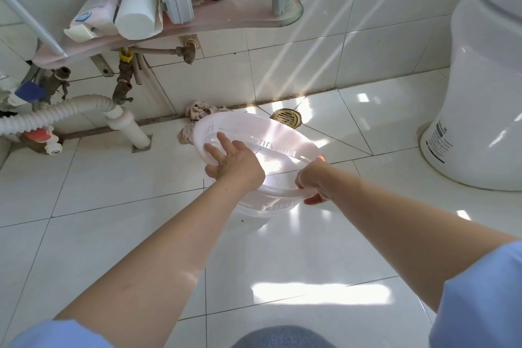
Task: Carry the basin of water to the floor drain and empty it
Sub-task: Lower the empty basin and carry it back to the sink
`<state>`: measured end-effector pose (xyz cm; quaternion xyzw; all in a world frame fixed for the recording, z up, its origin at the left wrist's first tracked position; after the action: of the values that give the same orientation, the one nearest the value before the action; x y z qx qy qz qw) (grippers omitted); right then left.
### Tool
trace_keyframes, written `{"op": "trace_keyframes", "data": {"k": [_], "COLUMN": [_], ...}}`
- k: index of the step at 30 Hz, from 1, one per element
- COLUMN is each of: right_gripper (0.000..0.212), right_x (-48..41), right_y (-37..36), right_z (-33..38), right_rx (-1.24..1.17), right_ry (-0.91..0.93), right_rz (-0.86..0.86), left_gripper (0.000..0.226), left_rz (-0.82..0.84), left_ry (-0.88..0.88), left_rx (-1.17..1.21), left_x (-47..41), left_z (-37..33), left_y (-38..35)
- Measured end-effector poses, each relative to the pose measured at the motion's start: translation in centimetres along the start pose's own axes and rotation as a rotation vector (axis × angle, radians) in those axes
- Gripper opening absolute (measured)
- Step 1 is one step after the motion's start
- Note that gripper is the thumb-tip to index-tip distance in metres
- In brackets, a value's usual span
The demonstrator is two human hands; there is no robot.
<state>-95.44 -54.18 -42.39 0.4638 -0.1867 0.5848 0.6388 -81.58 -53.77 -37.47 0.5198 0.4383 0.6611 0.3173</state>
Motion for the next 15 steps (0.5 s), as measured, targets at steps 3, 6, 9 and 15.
{"op": "trace_keyframes", "data": {"k": [3,6,9,15], "right_gripper": [0.084,0.073,0.077,0.066], "right_x": [0.0,0.5,0.6,0.5], "right_y": [-0.7,-0.5,-0.4,-0.8], "right_z": [0.0,0.0,0.2,-0.2], "right_rx": [0.115,0.276,0.287,0.435], "right_ry": [0.010,0.027,0.188,0.257], "right_rz": [-0.037,-0.038,0.081,0.087], "left_gripper": [0.086,0.086,0.085,0.091], "left_rz": [-0.002,0.008,0.022,0.059], "left_ry": [0.022,0.034,0.028,-0.059], "left_rx": [-0.012,-0.026,-0.039,-0.035], "left_x": [-0.1,-0.3,-0.4,-0.3], "left_z": [-0.1,-0.1,0.2,0.6], "left_y": [-0.4,-0.6,-1.0,-1.3]}}
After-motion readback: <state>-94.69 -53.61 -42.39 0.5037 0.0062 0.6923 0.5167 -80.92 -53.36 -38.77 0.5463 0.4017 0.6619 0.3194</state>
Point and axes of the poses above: each hand's wrist, its own x-axis away from the middle knuckle, its own y-axis out of the back of the hand, z = x × y, the point moved 1 cm from there along -x, towards the middle knuckle, and after that the axes turned 7 degrees about -x, right-handed, at the moved point
